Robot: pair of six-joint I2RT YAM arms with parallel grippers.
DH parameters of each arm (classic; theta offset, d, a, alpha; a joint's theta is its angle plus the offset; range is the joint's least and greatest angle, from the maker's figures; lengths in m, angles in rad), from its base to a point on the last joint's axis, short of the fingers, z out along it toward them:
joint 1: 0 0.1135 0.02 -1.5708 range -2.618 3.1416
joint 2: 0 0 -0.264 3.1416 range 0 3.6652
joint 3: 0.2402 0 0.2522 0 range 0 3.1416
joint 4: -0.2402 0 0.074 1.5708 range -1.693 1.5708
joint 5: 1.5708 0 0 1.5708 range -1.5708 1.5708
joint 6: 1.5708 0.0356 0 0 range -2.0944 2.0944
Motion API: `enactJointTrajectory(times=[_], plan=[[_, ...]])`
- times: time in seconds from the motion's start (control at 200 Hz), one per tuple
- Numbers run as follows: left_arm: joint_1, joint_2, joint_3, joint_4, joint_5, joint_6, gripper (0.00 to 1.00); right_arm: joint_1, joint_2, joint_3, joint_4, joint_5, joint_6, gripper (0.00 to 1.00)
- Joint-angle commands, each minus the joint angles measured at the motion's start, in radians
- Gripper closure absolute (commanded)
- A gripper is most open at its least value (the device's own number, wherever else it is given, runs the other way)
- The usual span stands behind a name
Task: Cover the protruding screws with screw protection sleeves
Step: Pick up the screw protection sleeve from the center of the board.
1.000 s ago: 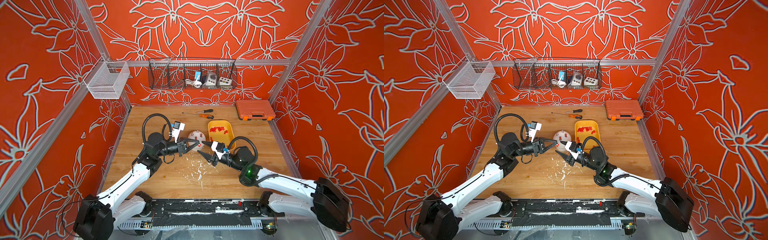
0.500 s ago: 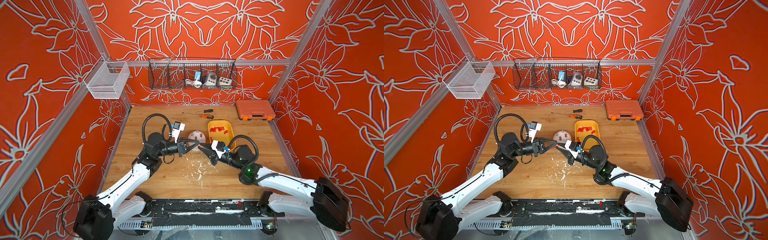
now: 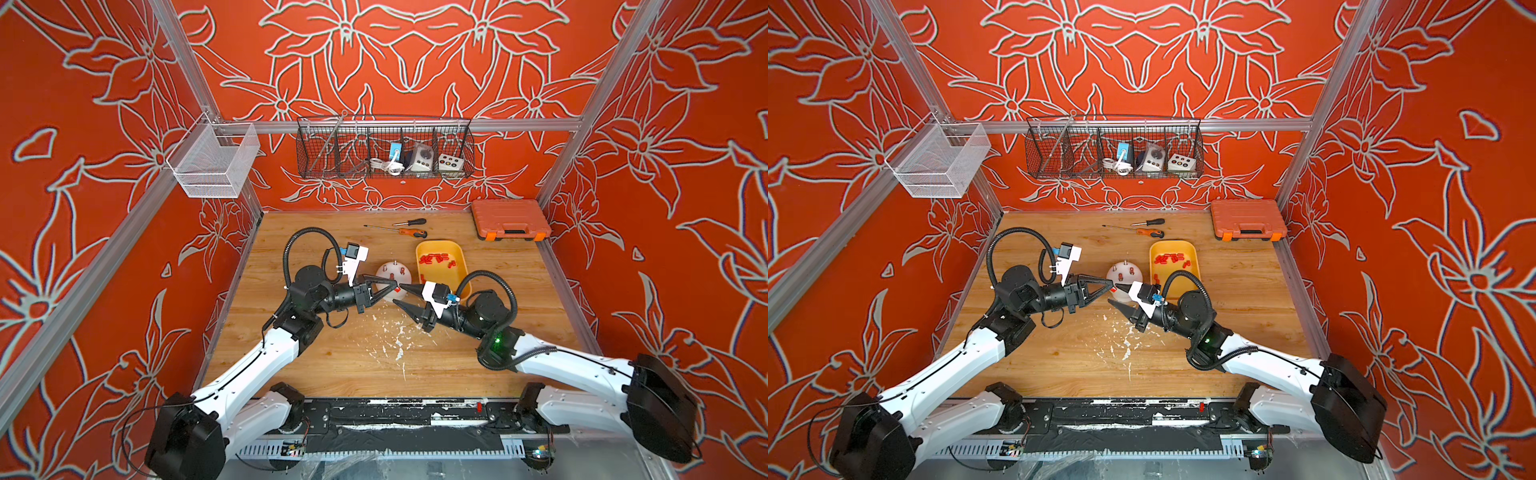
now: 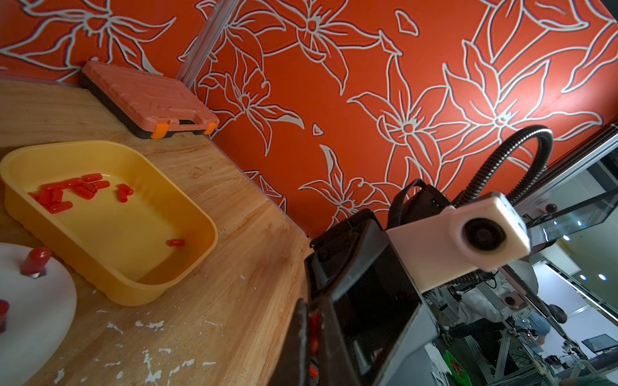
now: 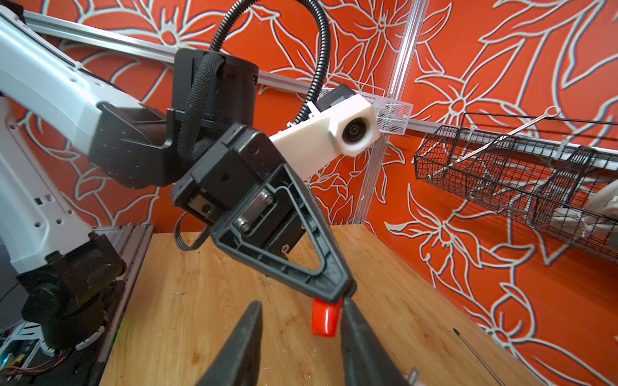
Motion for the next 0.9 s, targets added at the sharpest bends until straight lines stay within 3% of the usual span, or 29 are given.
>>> enactJointTrajectory(times=[0.0, 0.15, 0.215, 0.31, 0.515, 0.641, 0.736, 0.796, 0.841, 0.896], plan=[[0.006, -0.020, -0.007, 0.017, -0.004, 0.014, 1.00, 0.005, 0.004, 0.031, 0.003, -0.033, -0.005, 0.73], [0.006, -0.021, -0.007, 0.016, -0.009, 0.018, 1.00, 0.005, 0.009, 0.036, 0.003, -0.039, -0.005, 0.77], [0.006, -0.021, -0.010, 0.016, -0.013, 0.017, 1.00, 0.005, 0.013, 0.039, -0.007, -0.035, -0.007, 0.72], [0.006, -0.021, -0.013, 0.021, -0.016, 0.014, 1.00, 0.005, 0.015, 0.040, -0.016, -0.041, -0.014, 0.73], [0.006, -0.053, -0.012, 0.018, -0.021, 0.014, 1.00, 0.005, 0.021, 0.043, -0.023, -0.045, -0.019, 0.89], [0.006, -0.057, -0.010, 0.022, -0.024, 0.014, 1.00, 0.005, 0.030, 0.044, -0.030, -0.038, -0.018, 0.80], [0.006, -0.053, -0.011, 0.023, -0.026, 0.013, 1.00, 0.005, 0.024, 0.044, -0.033, -0.052, -0.024, 0.96], [0.007, -0.056, -0.012, 0.020, -0.033, 0.013, 1.00, 0.004, 0.014, 0.040, -0.034, -0.034, -0.023, 0.95], [0.008, -0.057, -0.010, 0.017, -0.035, 0.018, 1.00, 0.005, 0.002, 0.033, -0.033, -0.014, -0.022, 0.83], [0.008, -0.053, -0.007, 0.010, -0.039, 0.020, 1.00, 0.005, -0.017, 0.021, -0.036, -0.001, -0.031, 0.81]])
